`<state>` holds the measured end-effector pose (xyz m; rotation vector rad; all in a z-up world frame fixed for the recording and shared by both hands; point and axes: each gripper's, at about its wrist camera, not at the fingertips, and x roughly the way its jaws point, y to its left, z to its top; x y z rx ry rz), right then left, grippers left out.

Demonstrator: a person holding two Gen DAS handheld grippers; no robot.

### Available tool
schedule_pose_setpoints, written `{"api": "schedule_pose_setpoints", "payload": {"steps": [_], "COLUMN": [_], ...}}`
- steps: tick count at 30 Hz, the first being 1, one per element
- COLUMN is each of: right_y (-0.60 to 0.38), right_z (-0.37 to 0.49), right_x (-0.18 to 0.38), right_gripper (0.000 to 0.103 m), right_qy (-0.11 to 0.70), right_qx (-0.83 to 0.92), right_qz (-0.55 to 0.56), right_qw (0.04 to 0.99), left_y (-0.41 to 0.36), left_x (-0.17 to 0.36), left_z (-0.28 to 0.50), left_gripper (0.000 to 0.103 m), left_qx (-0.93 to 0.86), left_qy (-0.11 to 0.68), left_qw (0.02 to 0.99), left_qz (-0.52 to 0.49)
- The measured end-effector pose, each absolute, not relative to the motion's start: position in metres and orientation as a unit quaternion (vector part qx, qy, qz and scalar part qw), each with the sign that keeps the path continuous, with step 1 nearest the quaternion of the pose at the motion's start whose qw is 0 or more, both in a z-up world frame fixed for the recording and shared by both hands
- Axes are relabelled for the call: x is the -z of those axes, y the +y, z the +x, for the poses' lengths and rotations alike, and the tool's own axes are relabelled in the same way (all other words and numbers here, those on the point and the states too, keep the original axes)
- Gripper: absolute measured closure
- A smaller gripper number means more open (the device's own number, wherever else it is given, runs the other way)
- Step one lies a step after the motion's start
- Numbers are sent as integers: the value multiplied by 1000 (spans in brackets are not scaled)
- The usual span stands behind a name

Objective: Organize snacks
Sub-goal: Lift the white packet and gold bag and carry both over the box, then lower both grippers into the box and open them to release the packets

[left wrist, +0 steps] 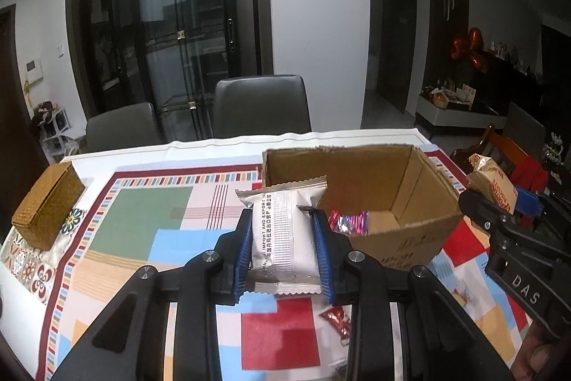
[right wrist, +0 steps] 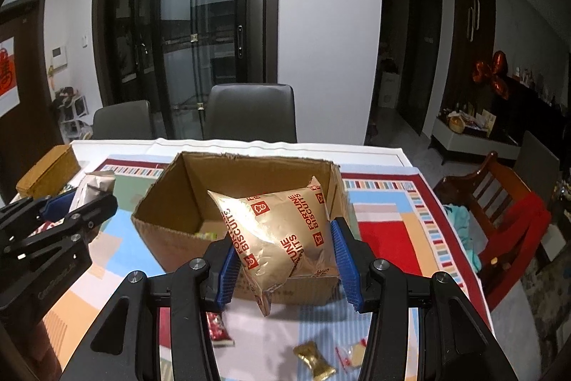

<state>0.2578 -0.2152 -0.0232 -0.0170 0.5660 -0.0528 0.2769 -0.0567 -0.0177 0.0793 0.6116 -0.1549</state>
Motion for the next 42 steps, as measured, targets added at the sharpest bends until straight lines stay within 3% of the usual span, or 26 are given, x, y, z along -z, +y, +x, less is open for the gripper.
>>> {"api": "schedule_pose_setpoints", "payload": {"steps": [19,42], "right_y": [-216,-227], "right_z": [298,340], "right_x": [13,34], "right_gripper": [54,51], "right_qy": [273,327], "right_qx": [14,1], "right_qz": [-6,12], "right_qw": [962,945], "left_y": [-80,-82], "left_x": [18,39], "left_z": [323,363], "left_gripper": [71,68], "left_qx": [100,115], "left_qy": [299,342], "left_qw": [948,932], "left_qz": [46,32]}}
